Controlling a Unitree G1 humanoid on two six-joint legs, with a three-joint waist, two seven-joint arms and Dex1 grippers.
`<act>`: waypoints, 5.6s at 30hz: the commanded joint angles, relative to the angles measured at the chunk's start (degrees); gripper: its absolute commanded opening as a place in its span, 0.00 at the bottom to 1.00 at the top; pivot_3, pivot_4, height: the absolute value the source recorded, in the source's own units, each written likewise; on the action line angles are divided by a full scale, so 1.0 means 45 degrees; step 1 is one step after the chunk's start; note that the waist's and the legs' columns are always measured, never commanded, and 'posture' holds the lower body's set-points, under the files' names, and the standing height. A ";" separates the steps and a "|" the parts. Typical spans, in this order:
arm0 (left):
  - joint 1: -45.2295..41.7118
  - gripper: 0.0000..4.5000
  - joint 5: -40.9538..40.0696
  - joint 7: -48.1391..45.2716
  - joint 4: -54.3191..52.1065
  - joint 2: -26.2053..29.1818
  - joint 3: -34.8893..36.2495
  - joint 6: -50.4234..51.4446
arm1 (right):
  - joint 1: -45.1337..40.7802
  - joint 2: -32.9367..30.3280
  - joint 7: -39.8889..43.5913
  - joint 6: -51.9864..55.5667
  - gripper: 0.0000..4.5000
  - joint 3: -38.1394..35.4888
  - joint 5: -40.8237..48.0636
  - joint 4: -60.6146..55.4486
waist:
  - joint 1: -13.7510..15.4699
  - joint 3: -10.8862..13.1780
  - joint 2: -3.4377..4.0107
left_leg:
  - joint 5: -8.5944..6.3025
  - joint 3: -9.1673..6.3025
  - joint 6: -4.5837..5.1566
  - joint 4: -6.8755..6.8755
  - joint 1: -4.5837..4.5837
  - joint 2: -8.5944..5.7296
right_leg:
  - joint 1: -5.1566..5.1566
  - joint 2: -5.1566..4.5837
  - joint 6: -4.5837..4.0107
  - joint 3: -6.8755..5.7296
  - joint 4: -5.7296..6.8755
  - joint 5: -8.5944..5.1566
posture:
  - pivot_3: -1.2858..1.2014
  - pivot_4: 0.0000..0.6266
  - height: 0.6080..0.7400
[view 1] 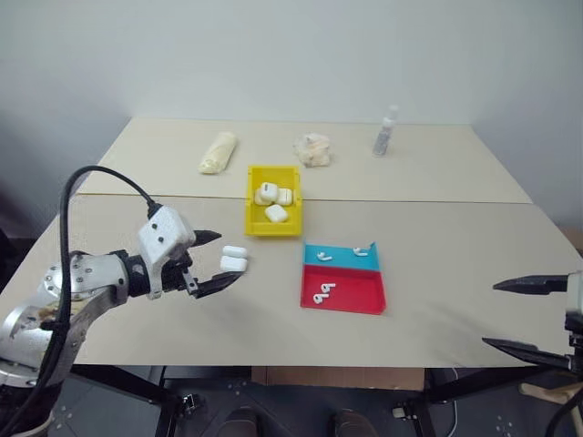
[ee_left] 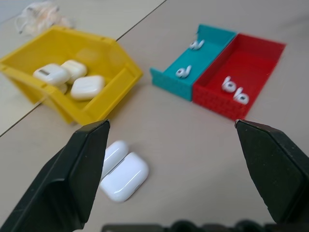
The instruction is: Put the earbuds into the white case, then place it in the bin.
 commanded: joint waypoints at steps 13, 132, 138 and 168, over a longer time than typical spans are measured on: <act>-0.8288 1.00 -0.5040 0.7722 0.3128 -0.0452 -0.5001 1.0778 | 0.0290 0.0406 -0.1242 0.0567 0.99 0.0386 0.0023 -0.0903 | -0.0183 0.0013 -0.0028 | 0.0001 -0.0047 0.0000 -0.0015 -0.0001 -0.0025 | -0.0002 0.0000 0.0016 0.0021 0.0009 -0.0011 | 0.52 0.24 1.00; -0.3347 0.61 -0.0595 0.4095 0.2352 -0.2938 -0.4694 -0.4596 | -0.1845 -0.2042 -0.2158 0.2096 1.00 0.2128 0.0077 -0.1478 | 0.0027 0.0020 -0.0039 | 0.0076 -0.0039 -0.0132 -0.0098 -0.0033 -0.0058 | -0.0026 -0.0030 -0.0020 -0.0009 -0.0045 -0.0001 | 0.52 0.24 1.00; -0.1605 0.61 0.1391 0.2627 0.4908 -0.6115 -0.4425 -1.0345 | -0.3351 -0.2936 -0.1999 0.1714 1.00 0.3428 0.0261 -0.2606 | 0.0078 0.0017 -0.0036 | 0.0055 -0.0042 -0.0092 -0.0085 -0.0015 -0.0055 | 0.0000 -0.0030 -0.0017 -0.0015 -0.0038 0.0001 | 0.52 0.24 1.00; 0.1163 0.61 0.0982 -0.6220 1.0354 -0.7155 -0.1800 -1.7226 | -1.6199 0.2478 -0.1612 0.4377 0.66 1.9435 -0.6738 0.0659 | -0.0270 0.0006 -0.0014 | 0.0047 -0.0045 -0.0075 -0.0035 -0.0154 -0.0031 | -0.0192 -0.0015 -0.0020 -0.0018 0.0038 0.0012 | 0.52 0.24 1.00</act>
